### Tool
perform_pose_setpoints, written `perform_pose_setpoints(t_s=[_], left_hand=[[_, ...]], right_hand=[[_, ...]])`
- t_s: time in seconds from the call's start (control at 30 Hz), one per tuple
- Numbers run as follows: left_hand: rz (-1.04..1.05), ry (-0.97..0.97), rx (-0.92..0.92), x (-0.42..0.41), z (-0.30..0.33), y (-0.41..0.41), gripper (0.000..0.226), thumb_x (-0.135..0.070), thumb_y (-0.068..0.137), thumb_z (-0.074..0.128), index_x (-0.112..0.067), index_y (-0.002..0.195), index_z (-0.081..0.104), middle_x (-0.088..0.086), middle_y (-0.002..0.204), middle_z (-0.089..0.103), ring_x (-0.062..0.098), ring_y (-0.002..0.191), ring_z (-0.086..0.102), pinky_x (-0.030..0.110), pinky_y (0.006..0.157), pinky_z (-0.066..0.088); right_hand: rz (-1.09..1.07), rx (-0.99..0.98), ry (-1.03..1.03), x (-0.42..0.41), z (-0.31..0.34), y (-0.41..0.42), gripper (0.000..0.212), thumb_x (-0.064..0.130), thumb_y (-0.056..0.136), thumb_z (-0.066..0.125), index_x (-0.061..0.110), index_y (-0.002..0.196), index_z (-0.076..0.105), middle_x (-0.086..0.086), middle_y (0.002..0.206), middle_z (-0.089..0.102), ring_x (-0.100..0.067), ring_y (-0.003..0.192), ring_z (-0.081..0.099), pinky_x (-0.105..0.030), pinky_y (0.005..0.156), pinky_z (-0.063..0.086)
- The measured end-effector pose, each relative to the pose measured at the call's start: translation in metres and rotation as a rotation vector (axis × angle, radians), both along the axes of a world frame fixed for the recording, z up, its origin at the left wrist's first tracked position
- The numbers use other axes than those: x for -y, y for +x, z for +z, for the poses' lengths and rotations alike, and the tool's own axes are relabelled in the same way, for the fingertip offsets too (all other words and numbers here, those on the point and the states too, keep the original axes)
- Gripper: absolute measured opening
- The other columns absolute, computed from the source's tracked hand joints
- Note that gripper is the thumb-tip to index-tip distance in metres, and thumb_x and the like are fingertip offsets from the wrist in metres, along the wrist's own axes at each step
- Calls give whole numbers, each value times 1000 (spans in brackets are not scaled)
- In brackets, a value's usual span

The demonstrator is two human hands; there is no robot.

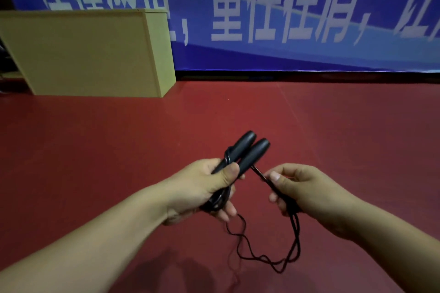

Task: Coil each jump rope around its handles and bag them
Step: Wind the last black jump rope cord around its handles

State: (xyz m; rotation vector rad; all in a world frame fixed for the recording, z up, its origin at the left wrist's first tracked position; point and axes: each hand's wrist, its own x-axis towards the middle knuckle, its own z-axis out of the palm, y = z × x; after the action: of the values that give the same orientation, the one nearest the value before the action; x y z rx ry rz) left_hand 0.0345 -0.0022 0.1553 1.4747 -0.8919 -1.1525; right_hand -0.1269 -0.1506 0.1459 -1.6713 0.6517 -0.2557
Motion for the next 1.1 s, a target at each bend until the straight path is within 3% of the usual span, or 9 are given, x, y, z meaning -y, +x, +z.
perform_pose_setpoints(t_s=[0.2,0.37,0.5,0.67,0.87,1.1], left_hand=[[284,2,106,8,-4,3,46,-48,82,59,-8,105,61,4,76,65,16,48,59,24,39,44],[440,49,187,3,-5,11,34,-40,94,58,-7,102,63,0,73,65,13,46,56,23,40,41],[440,64,205,0,-4,11,41,-41,95,57,-2,104,62,-1,68,60,13,46,55,23,40,41],[400,62,34,0,3,8,46,-53,90,52,-10,103,60,-5,65,55,9,43,46,19,38,35],[372,50,-75,1,10,12,50,-61,93,41,-15,109,53,-4,67,51,8,42,36,19,38,28],[276,76,-194,-5,15,17,69,-68,95,27,-14,119,62,-2,66,48,7,40,30,17,36,22]], right_hand=[[128,-155,-127,-5,-3,-7,16,28,98,54,24,102,69,6,66,59,-9,60,47,-23,59,41],[-42,-57,-156,-2,-4,-4,4,17,97,57,19,98,60,-3,70,62,-12,52,44,-26,48,34],[-28,-73,-206,0,-2,-4,8,14,96,57,15,90,61,-5,68,64,-14,48,46,-24,43,33],[85,-219,-346,-2,-9,-4,8,19,94,58,19,88,61,-3,69,70,-13,49,53,-21,46,38],[84,-198,-429,3,-9,-6,11,30,88,69,22,86,62,1,65,70,-7,47,48,-23,50,39],[-61,-98,-242,8,-6,-9,16,23,94,62,8,88,64,-7,71,73,-12,45,40,-22,43,31]])
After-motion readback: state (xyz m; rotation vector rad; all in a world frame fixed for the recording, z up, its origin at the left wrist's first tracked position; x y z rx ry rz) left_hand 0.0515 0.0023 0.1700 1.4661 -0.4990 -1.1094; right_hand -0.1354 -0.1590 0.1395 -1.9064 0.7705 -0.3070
